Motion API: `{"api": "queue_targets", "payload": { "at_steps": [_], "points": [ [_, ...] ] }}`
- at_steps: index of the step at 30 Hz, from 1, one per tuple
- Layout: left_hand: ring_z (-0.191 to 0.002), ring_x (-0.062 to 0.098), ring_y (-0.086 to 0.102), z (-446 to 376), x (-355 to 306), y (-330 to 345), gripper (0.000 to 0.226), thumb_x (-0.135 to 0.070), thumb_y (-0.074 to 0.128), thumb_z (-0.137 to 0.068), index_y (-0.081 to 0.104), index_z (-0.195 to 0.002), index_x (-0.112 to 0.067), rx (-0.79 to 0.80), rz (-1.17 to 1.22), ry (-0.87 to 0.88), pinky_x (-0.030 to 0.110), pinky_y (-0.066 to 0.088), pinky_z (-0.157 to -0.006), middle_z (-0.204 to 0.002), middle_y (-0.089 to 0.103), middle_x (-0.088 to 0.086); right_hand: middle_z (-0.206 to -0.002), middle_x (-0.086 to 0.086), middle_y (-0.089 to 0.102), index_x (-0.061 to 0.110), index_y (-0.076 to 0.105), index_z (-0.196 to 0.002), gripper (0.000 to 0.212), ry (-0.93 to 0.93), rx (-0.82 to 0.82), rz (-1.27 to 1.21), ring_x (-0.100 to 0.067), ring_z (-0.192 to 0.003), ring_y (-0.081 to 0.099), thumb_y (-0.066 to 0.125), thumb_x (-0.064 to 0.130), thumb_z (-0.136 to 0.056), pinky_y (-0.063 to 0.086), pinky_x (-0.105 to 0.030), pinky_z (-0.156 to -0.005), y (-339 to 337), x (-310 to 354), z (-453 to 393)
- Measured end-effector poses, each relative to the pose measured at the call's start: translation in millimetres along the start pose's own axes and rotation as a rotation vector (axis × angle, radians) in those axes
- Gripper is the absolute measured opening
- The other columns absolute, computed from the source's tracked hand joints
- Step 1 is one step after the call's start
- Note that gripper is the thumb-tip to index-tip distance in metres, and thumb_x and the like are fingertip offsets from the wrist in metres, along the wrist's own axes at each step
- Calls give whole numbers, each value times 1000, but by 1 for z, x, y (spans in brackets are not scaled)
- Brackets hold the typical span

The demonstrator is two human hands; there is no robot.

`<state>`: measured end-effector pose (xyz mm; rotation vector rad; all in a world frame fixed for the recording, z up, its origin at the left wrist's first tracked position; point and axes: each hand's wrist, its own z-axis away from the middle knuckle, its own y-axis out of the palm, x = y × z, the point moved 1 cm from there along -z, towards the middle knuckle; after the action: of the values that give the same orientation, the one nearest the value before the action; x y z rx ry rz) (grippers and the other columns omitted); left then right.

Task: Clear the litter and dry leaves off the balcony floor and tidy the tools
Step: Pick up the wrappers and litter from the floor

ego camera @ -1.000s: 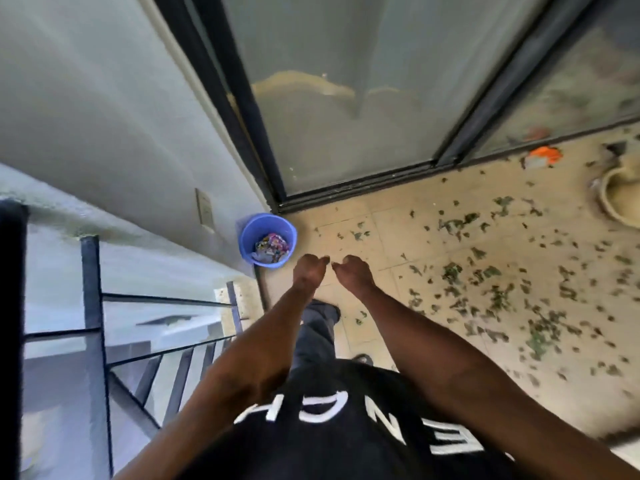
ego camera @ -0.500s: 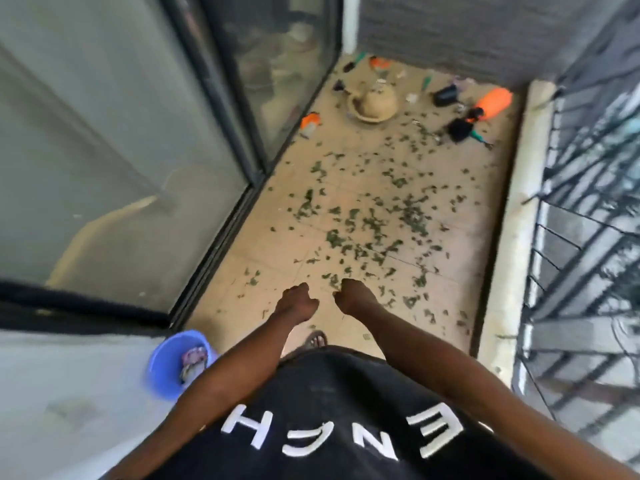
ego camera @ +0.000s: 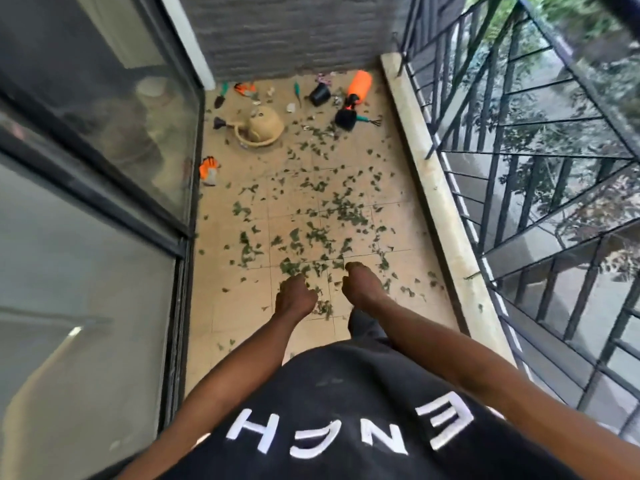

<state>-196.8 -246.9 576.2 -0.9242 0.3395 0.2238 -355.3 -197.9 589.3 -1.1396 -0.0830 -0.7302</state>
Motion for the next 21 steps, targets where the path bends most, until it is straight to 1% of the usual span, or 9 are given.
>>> {"api": "queue_targets", "payload": {
  "at_steps": [3,5,8,11,13,15,17,19,21],
  "points": [
    [-131,32,47,-23,-11,-9,58,-26,53,-91,42,-146,-14,29,-23,41,39,44,-103,-148,45,10,-114,-18,63,5,57,-110,23,23,3,7,-37,-101,61,48,14,-91,53,-40,-79,-17,1,-24],
    [-125,33,51,-44,-23,-15,54,-26,54,-90,47,-141,-12,26,-50,54,41,47,-99,-142,50,11,-113,-17,64,6,58,-108,21,50,-8,19,-36,-100,62,50,13,-90,52,-38,-77,-28,0,-46],
    [-116,32,56,-81,-43,-23,47,-23,55,-88,53,-134,-11,35,-54,69,36,50,-91,-134,56,11,-112,-14,66,10,59,-110,25,75,1,28,-32,-96,64,49,12,-88,54,-37,-76,-40,-2,-83],
    [-118,30,56,-129,-73,-33,46,-20,55,-91,51,-136,-8,56,-53,63,30,47,-86,-137,53,12,-109,-15,66,8,60,-111,26,74,24,21,-32,-92,65,47,9,-88,55,-38,-73,-56,-9,-136],
    [-121,29,54,-166,-93,-40,45,-21,55,-92,51,-136,-7,58,-66,56,29,46,-88,-140,51,12,-112,-16,66,7,60,-112,28,69,33,2,-33,-96,65,46,10,-88,56,-41,-78,-70,-15,-179],
    [-121,29,53,-197,-110,-49,46,-23,54,-93,50,-137,-9,82,-83,47,31,46,-91,-141,51,12,-115,-17,65,6,60,-112,26,55,75,-9,-32,-100,64,48,10,-89,56,-41,-83,-87,-19,-215],
    [-122,30,53,-237,-135,-64,49,-23,53,-93,47,-140,-11,117,-102,12,32,47,-92,-142,50,12,-115,-17,65,5,60,-111,25,41,101,0,-32,-102,63,49,10,-89,55,-38,-83,-117,-27,-265],
    [-124,30,52,-271,-168,-85,53,-24,53,-94,43,-144,-11,149,-105,-10,32,46,-94,-145,47,11,-114,-17,65,5,61,-110,26,63,84,-7,-32,-103,63,49,11,-88,53,-36,-82,-153,-33,-307],
    [-121,29,54,-310,-206,-109,53,-26,53,-95,43,-144,-11,147,-81,-16,33,48,-93,-144,47,11,-113,-18,65,3,63,-107,25,55,69,-4,-33,-104,63,50,9,-88,50,-33,-80,-191,-37,-350]
  ]
}}
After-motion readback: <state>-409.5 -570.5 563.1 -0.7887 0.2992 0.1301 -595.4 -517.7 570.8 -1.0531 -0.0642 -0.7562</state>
